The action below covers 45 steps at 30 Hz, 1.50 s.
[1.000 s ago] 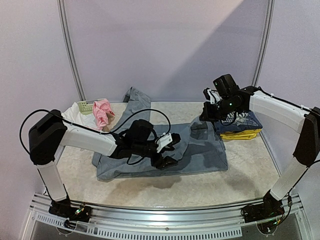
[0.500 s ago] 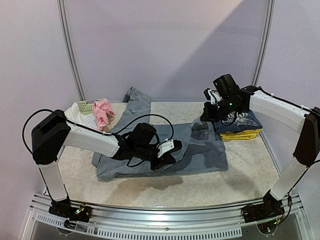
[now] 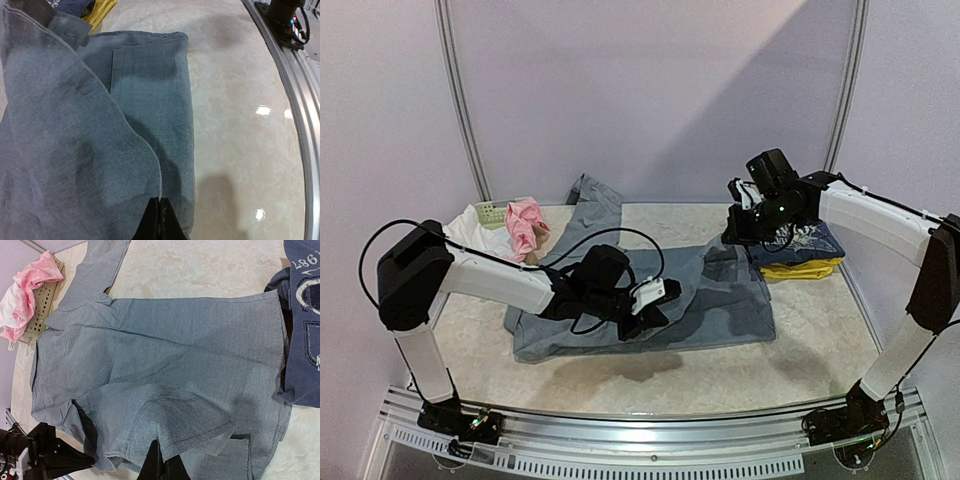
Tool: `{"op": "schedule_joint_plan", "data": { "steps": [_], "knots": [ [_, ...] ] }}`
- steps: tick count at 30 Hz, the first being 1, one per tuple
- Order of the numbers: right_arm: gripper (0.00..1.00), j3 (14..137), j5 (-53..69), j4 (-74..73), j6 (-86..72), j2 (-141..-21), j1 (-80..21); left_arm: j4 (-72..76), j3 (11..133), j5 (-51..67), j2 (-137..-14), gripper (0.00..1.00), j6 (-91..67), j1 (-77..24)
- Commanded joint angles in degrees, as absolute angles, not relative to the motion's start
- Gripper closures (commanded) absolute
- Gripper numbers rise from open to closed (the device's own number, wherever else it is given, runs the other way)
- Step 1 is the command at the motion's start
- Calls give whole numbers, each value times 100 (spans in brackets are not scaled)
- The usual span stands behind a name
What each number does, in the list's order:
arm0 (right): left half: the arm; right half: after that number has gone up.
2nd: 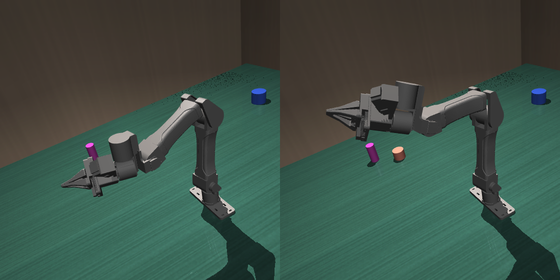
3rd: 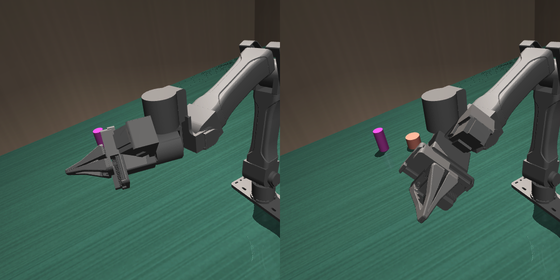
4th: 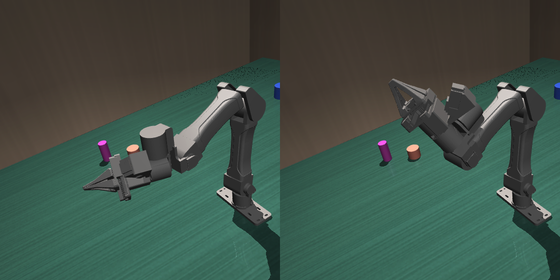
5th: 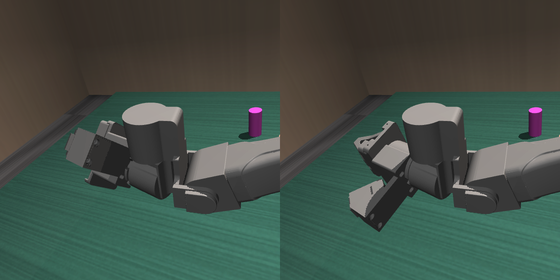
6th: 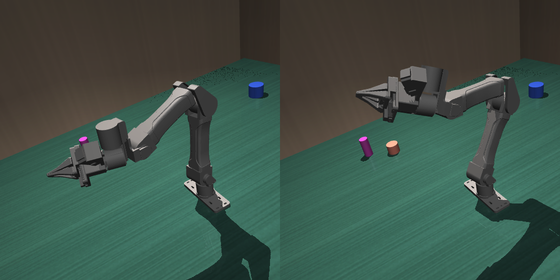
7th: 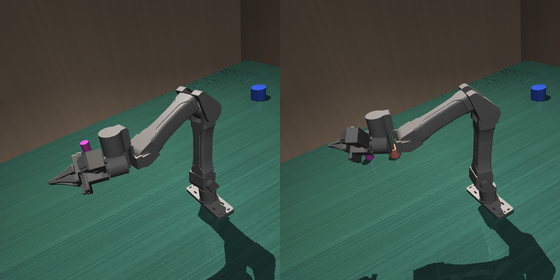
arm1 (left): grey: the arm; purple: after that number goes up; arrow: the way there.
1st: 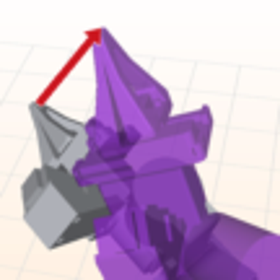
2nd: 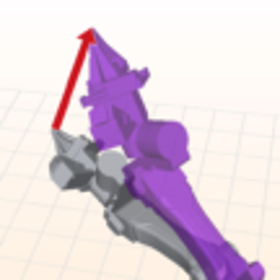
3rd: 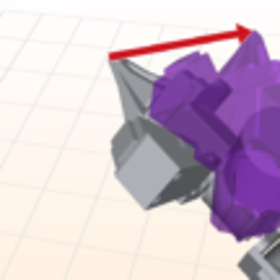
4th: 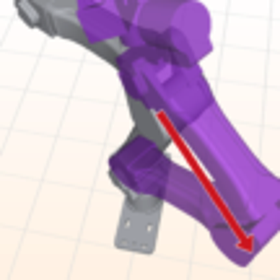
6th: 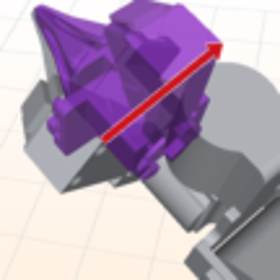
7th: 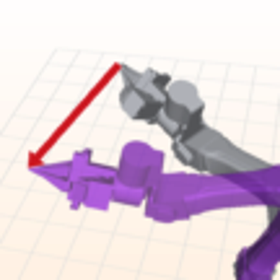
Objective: Fold and stack the mixed laundry pile
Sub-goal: Smooth out the 1/3-folded shirt at the center of the board.
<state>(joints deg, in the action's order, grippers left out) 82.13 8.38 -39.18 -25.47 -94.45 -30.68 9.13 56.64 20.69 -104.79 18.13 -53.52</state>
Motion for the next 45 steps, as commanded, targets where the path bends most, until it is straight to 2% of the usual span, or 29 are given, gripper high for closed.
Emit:
{"op": "schedule_joint_plan", "data": {
  "steps": [1,15,21,23,27,36,39,43,45],
  "knots": [
    [100,8130,734,-4102,-2493,-9354,-3037,772,5377,1950,-9857,100,1721,-5197],
    [98,7124,1734,-4395,-2646,-8873,-3458,1001,4889,1246,-9082,100,1508,-4805],
    [95,6626,2583,-4298,-2841,-8889,-3594,1011,5119,1266,-9289,100,1268,-4436],
    [89,6577,2735,-4252,-2856,-8964,-3595,1051,5168,1292,-9334,100,1181,-4298],
    [80,6791,2428,-4366,-2794,-9174,-3583,937,5522,1536,-9668,100,970,-3956],
    [75,7258,2135,-3705,-2766,-9654,-3182,362,6784,1802,-11124,100,457,-3458],
    [62,7508,2191,-3564,-2689,-9941,-3065,175,6974,1735,-11303,100,360,-3387],
    [35,7679,2510,-3114,-2637,-10211,-2847,-333,7265,1423,-11510,100,211,-3326],
    [26,7627,2683,-2700,-2558,-10209,-2769,-494,7379,1355,-11608,100,46,-3278]
  ]
}}
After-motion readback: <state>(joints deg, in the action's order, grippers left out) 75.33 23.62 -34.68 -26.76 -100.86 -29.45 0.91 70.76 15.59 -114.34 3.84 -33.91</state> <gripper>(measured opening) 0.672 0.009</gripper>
